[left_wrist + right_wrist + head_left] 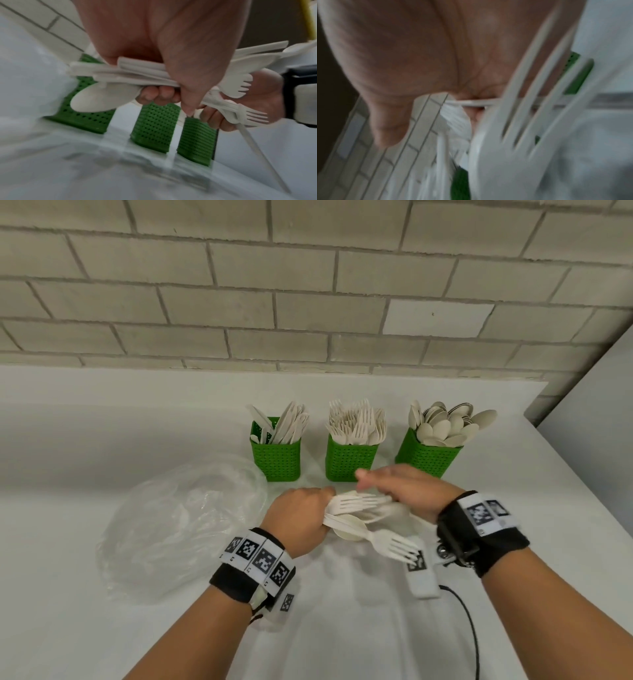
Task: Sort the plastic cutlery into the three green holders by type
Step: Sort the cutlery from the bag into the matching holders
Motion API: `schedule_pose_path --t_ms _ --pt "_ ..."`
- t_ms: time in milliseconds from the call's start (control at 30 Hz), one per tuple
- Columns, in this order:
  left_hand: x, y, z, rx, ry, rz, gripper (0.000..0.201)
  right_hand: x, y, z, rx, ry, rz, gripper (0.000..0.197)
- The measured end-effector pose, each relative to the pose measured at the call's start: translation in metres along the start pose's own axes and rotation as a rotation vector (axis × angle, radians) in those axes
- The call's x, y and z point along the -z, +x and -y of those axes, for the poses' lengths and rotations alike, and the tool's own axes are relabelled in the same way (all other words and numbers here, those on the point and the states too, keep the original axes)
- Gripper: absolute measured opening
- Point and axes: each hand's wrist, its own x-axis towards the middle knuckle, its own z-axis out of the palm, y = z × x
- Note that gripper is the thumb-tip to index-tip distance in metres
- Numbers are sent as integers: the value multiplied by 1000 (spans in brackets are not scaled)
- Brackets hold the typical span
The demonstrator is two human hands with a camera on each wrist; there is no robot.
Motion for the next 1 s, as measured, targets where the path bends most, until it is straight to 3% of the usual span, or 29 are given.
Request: schedule_pose_path --t_ms 67,100,200,267,300,367,400,500,667,733,800,867,1000 --pt "-2 -3 14 91 -227 -54 13 16 -4 1 106 362 -237 25" --pt "-3 -4 18 149 -393 -95 9 22 -6 2 151 544 -332 23" --pt "0 -7 12 342 -945 -135 31 21 -12 5 198 787 -465 45" --pt "2 -7 3 372 -1316 -119 29 11 -16 3 177 748 -539 53" --pt "3 -6 1 381 -1458 -96 28 6 -17 2 153 617 -601 56" --pt "5 -6 -1 392 -1639 -48 28 2 -22 3 135 321 -647 65" --pt "6 -5 0 389 -1696 -34 28 1 -24 3 158 290 -617 69" --pt "9 -6 1 388 -1773 13 28 0 -31 2 253 527 -570 68" --pt "7 -7 4 450 -1693 -23 24 -9 -35 8 335 890 -460 18" --pt "6 -7 4 443 -1656 -40 23 -17 -35 8 357 899 -385 20" --pt "5 -6 1 425 -1563 -46 19 -30 -32 7 350 798 -308 35" --pt "4 -5 -3 368 -1501 -43 16 -44 -27 3 318 515 -249 41" --pt "10 -6 -4 241 -1372 1 12 -60 -22 -11 376 45 -342 23"
